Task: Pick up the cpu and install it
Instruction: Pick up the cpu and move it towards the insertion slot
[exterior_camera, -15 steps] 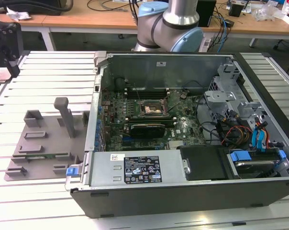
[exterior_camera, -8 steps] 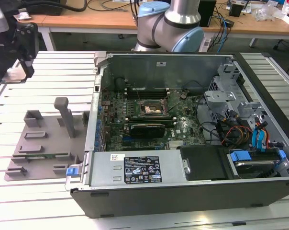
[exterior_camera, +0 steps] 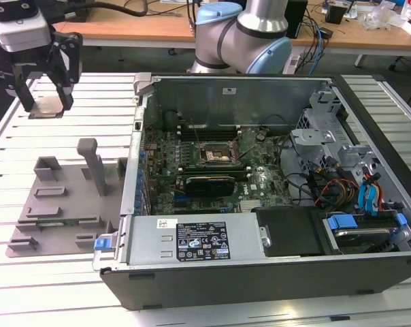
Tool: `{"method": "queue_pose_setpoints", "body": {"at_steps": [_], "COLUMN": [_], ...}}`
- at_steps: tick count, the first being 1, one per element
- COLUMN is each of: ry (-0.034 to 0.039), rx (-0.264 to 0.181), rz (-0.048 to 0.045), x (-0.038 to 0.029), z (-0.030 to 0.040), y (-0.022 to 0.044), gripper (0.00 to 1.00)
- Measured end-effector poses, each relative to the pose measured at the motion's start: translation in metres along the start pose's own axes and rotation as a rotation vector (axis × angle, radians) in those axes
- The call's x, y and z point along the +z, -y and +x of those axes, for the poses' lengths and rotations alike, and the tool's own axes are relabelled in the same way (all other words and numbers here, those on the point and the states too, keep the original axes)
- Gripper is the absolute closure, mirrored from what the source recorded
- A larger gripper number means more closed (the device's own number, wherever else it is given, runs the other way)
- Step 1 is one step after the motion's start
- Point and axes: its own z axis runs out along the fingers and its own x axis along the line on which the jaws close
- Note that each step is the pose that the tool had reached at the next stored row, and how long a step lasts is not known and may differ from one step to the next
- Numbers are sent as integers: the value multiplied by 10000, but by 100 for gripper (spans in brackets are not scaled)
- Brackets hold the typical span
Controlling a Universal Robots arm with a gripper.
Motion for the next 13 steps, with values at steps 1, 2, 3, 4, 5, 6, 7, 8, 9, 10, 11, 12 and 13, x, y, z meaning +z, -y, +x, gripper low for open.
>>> {"method": "queue_pose_setpoints", "body": {"at_steps": [1,2,3,4,5,6,7,8,9,10,11,12,13], "ry": [0,0,0,1,0,-1,-1,-1,-1,0,0,-1,-1], "rx": [0,0,-1,-1,-1,-2,-1,-1,0,0,-1,-1,-1], "rz": [0,1,0,1,1,1,2,1,2,2,2,4,4], "x": [0,0,0,1,1,1,1,1,1,2,3,3,3], "z": [-22,-45,-67,-92,-154,-198,-220,-263,-307,-354,-410,-512,-568], "y": [1,2,3,4,7,9,9,11,13,15,17,21,23], "gripper": [45,45,45,45,45,45,45,45,45,45,45,45,45]}}
